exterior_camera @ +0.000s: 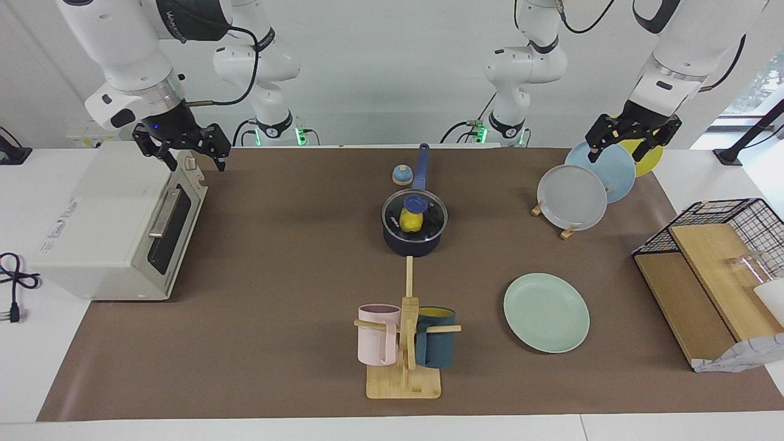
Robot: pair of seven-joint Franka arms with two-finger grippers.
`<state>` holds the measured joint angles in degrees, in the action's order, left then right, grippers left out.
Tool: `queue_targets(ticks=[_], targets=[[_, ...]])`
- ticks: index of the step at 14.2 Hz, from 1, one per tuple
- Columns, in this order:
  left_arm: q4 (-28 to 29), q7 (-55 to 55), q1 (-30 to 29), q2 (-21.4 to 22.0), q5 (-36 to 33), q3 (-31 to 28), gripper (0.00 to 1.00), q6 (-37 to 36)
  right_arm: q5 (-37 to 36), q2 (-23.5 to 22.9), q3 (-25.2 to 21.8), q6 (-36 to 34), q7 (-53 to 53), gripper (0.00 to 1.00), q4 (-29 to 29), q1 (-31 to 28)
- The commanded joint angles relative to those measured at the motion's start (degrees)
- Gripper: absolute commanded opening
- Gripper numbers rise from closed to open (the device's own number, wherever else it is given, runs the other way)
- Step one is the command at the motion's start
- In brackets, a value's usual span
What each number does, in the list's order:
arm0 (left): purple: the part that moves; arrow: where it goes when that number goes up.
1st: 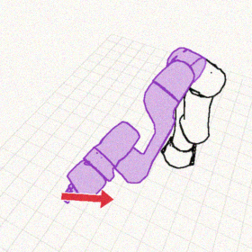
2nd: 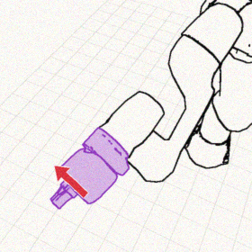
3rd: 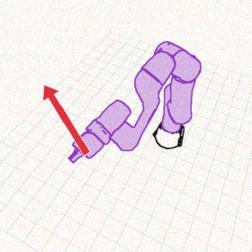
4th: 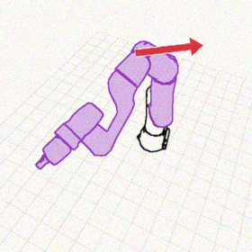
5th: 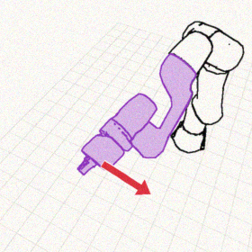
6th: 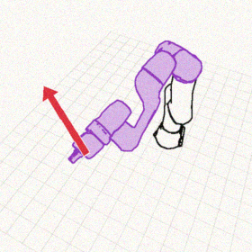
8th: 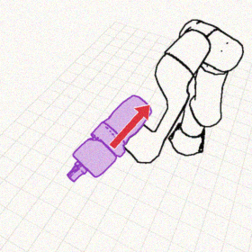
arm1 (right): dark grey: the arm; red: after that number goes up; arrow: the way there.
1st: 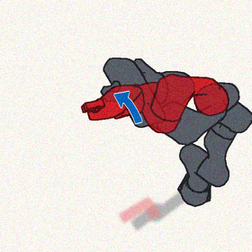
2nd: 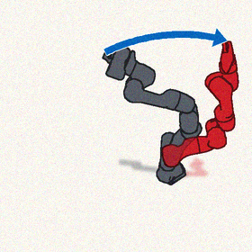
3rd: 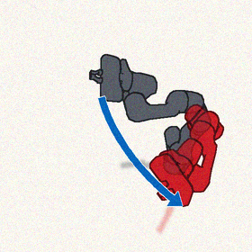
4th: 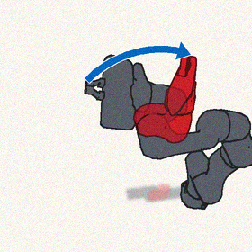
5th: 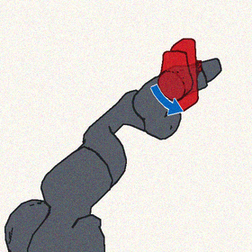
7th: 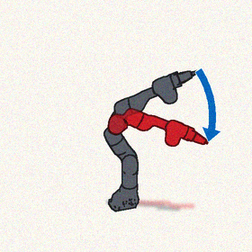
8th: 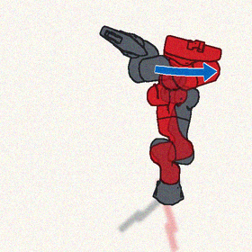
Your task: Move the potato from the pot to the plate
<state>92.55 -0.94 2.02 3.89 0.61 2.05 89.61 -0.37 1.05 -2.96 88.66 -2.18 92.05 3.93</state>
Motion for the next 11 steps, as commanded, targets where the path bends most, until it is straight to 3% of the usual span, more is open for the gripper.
queue_targets(ticks=[1, 3, 6, 9, 11], targets=[[1.58, 0.50, 0.53, 1.38, -1.14, 0.06, 1.00, 0.91, 1.42, 0.62, 0.23, 1.33, 5.58, 1.00, 1.29, 0.91], [1.58, 0.59, 0.44, 1.38, -1.14, 0.06, 1.00, 0.91, 2.21, 0.53, 1.45, 3.08, 6.67, 1.00, 1.20, 1.87], [1.58, 0.42, 0.53, 1.47, -1.14, 0.14, 1.00, 0.57, 1.60, 0.01, 1.99, 3.09, 0.19, 1.00, 1.38, 5.55], [1.58, 0.50, 0.53, 1.47, -1.14, 0.14, 1.00, 0.47, 1.86, -1.84, 1.99, 3.09, -8.51, 1.00, 0.07, 11.44], [1.58, 0.50, 0.53, 1.47, -1.14, 0.14, 1.00, 0.47, 1.86, -5.34, 2.08, 2.92, -14.05, 1.00, -3.78, 15.65]])
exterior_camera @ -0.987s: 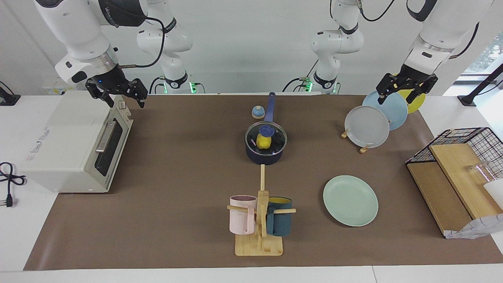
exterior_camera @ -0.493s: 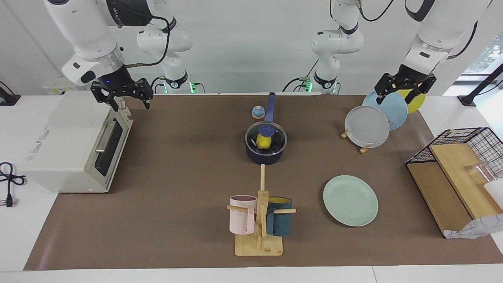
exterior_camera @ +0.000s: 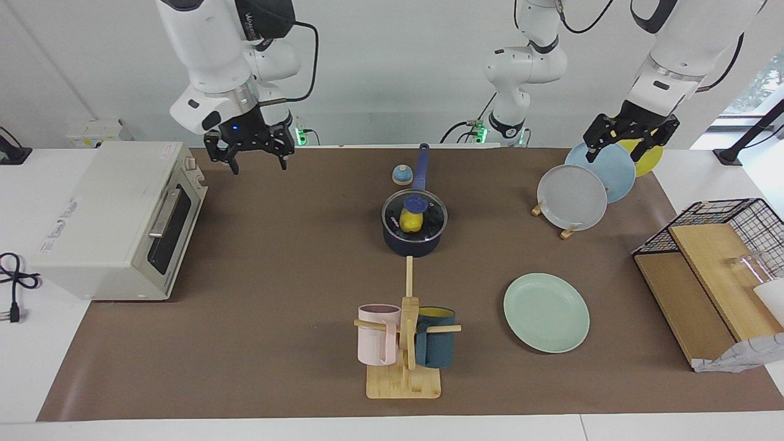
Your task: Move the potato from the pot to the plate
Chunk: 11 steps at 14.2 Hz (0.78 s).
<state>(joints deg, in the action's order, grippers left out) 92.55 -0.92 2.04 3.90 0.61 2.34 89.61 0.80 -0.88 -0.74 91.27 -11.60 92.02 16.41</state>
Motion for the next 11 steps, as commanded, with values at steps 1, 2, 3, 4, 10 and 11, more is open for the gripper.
queue_targets(ticks=[1, 2, 3, 4, 10, 11], targets=[[1.58, 0.48, 0.51, 1.47, -1.14, -0.14, 1.00, 0.39, 0.78, -5.78, -0.14, 0.23, -6.66, 1.00, -6.21, 5.19], [1.58, 0.48, 0.51, 1.47, -1.14, -0.14, 1.00, 0.30, 0.69, -7.37, -0.14, 0.31, -8.86, 1.00, -7.80, 6.86], [1.58, 0.48, 0.51, 1.47, -1.14, -0.05, 1.00, 0.39, 0.61, -8.52, -0.14, 0.92, -11.40, 1.00, -8.51, 8.79], [1.58, 0.48, 0.51, 1.47, -1.14, -0.14, 1.00, 0.56, 0.34, -9.40, -0.14, 1.10, -13.25, 1.00, -8.52, 10.99], [1.67, 0.66, 0.95, 1.47, -1.14, -0.05, 1.00, 0.83, 0.43, -14.50, -0.14, 11.71, -23.19, 1.00, -7.91, 19.88], [1.75, 0.66, 1.04, 1.47, -1.14, -0.05, 1.00, 0.74, 0.69, -14.68, -0.14, 14.09, -23.38, 1.00, -6.60, 20.15]])
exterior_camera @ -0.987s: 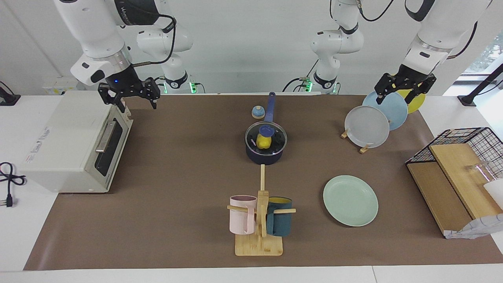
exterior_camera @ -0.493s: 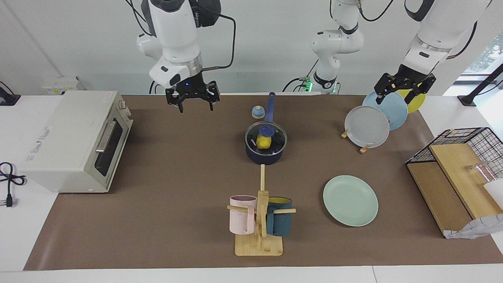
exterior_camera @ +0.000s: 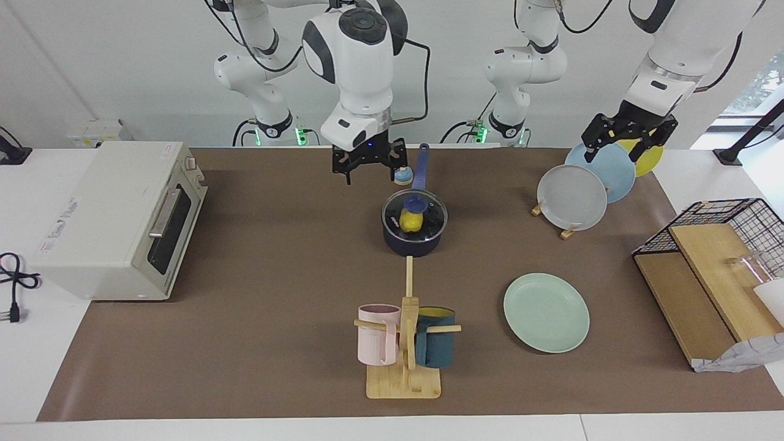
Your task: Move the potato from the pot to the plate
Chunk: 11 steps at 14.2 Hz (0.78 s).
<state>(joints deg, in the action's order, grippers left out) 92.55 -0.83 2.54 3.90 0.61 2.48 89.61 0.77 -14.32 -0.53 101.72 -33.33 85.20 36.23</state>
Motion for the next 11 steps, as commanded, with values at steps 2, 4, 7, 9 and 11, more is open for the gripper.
queue_targets(ticks=[2, 4, 7, 9, 11], targets=[[1.84, 0.48, 0.98, 1.47, -1.14, -0.19, 1.00, 1.00, 1.07, -0.54, -0.26, 6.03, -2.00, 1.00, 3.03, 0.94], [1.84, 0.65, 0.98, 1.47, -1.14, -0.19, 1.00, 1.27, 0.64, -1.32, -0.35, 7.26, -4.27, 1.00, 3.57, 4.27], [1.93, 1.27, 0.89, 1.47, -1.14, -0.28, 1.00, 1.44, -0.33, -3.78, -0.35, 7.97, -5.61, 1.00, 3.31, 5.16], [1.93, 1.27, 0.89, 1.47, -1.14, -0.28, 1.00, 1.53, -3.04, -6.67, -0.35, 8.93, -5.78, 1.00, 2.17, 6.38], [1.93, 1.27, 0.80, 1.47, -1.14, -0.28, 1.00, 1.53, -4.54, -8.09, -0.35, 10.25, -5.70, 1.00, 2.16, 7.36]])
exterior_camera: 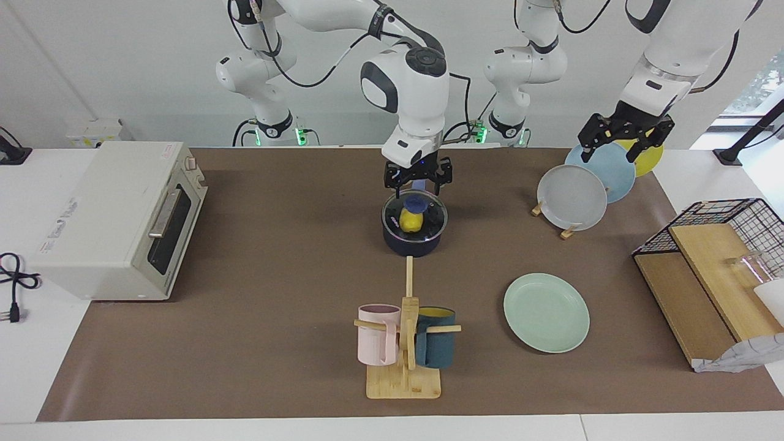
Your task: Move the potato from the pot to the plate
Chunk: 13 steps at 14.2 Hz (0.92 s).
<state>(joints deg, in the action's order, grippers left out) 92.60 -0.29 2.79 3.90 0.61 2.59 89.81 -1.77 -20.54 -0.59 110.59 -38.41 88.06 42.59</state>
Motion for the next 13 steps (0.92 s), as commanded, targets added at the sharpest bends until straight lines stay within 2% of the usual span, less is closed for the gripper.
queue_targets(ticks=[1, 9, 13], targets=[[1.88, 0.73, 0.46, 1.47, -1.14, -0.39, 1.00, 1.33, -2.88, -1.88, -0.29, 1.29, -0.18, 1.00, -0.61, 0.65], [1.88, 0.55, 0.02, 1.47, -1.14, -0.39, 1.00, 1.33, -2.36, -1.53, -0.20, 1.47, -0.44, 1.00, 2.02, 0.74], [1.71, 0.20, 0.46, 1.38, -1.14, -0.39, 1.00, 1.33, -2.19, -0.39, 0.06, 4.36, 0.00, 1.00, 5.71, 0.83]])
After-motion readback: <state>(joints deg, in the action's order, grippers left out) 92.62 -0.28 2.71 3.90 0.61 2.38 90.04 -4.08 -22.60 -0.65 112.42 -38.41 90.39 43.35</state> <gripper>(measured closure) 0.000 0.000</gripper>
